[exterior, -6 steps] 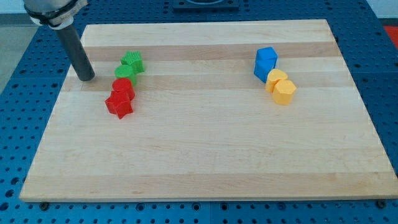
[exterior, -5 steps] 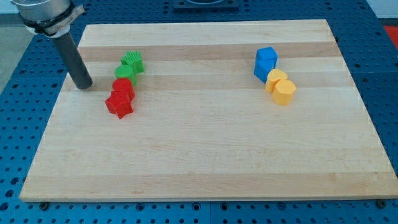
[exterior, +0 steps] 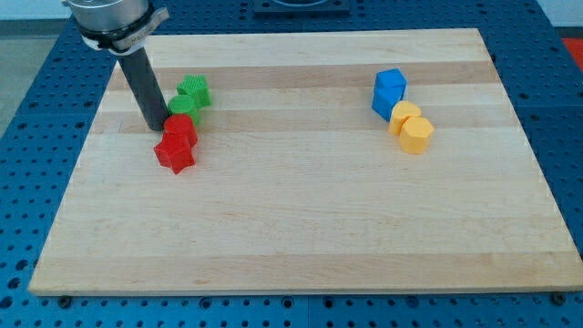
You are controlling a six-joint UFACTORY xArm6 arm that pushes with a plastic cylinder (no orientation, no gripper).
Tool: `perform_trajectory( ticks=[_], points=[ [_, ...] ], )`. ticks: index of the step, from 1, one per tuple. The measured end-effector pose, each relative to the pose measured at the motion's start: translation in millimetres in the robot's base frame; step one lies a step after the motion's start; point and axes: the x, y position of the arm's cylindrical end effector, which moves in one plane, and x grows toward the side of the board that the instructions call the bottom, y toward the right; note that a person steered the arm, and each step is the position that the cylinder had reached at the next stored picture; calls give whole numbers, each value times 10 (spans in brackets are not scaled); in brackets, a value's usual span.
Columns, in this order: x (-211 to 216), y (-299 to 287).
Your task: Separate the red and green blocks
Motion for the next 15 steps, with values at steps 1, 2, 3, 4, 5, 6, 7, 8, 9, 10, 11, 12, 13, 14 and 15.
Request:
perform_trajectory(
  ticks=[1,2,3,4,5,6,7,8,9,10,11,12,13,14,15],
  points=[
    [-11,98],
    [-53,162],
    [-113,188],
    [-177,231],
    [-195,314],
    [-130,314],
    [-48,344],
    [-166,491],
    [-305,509],
    [-400,509],
    [-236,509],
    [52,634],
    [-216,805],
    [-395,774],
    [-348,874]
  ],
)
